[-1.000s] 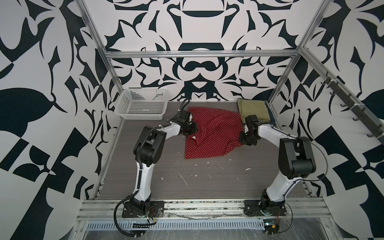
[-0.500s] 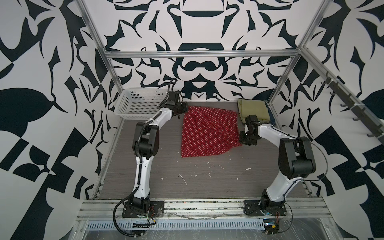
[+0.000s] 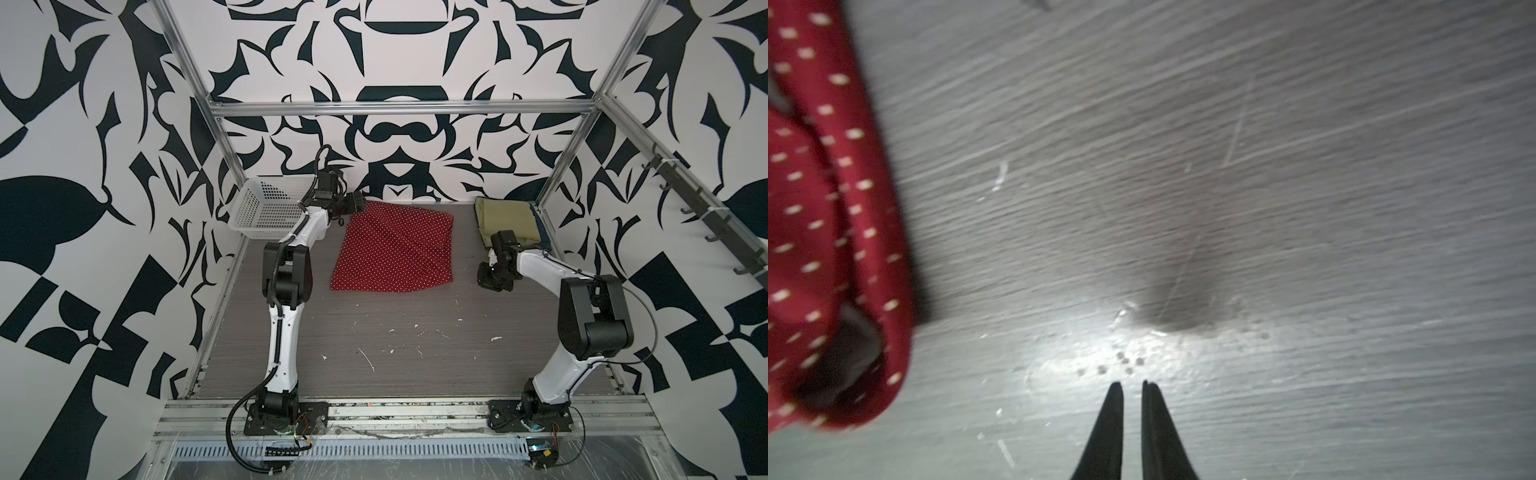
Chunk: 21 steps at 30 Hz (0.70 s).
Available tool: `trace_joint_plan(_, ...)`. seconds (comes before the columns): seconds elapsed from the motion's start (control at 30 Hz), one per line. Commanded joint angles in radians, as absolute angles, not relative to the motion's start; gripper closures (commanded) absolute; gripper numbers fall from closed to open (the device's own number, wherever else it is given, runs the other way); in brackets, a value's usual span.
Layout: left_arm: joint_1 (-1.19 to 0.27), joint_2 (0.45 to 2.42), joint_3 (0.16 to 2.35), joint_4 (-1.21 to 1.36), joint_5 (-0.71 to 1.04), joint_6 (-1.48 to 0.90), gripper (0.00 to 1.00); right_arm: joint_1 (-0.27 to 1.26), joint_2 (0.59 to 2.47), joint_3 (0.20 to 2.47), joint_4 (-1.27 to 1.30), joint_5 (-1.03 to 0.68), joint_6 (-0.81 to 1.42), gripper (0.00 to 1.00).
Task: Fold and stack the skirts
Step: 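Press and square the flattened red skirt with both grippers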
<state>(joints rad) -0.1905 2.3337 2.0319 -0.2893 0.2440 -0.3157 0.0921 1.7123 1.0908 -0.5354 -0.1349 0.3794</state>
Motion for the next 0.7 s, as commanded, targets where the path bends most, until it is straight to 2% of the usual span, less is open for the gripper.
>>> trace_joint_plan(0.0,-0.197,2.146,1.893,-0.309,0.256,-0.318,0.21,0.095,1.609,1.032,-0.371,-0.395,0.357,0.79)
trace_joint_plan(0.13,-0.221,1.923,1.563,-0.286,0.209,-0.37,0.22,0.105,1.597,0.973,-0.192,-0.596,0.405,0.71)
trace_joint_plan(0.3,-0.229,1.727,1.163,-0.215,0.12,-0.423,0.22,0.123,1.684,1.008,-0.122,-0.597,0.421,0.64)
trace_joint_plan(0.47,-0.213,1.727,1.034,-0.195,0.121,-0.399,0.24,0.131,1.822,1.106,-0.104,-0.602,0.42,0.61)
trace_joint_plan(0.5,-0.212,1.739,1.028,-0.192,0.13,-0.4,0.26,0.136,1.846,1.129,-0.107,-0.604,0.422,0.61)
trace_joint_plan(0.57,-0.212,1.761,1.018,-0.166,0.152,-0.402,0.37,0.148,1.876,1.163,-0.118,-0.594,0.424,0.61)
trace_joint_plan(0.67,-0.212,1.789,1.011,-0.136,0.181,-0.419,0.51,0.16,1.901,1.187,-0.119,-0.591,0.426,0.68)
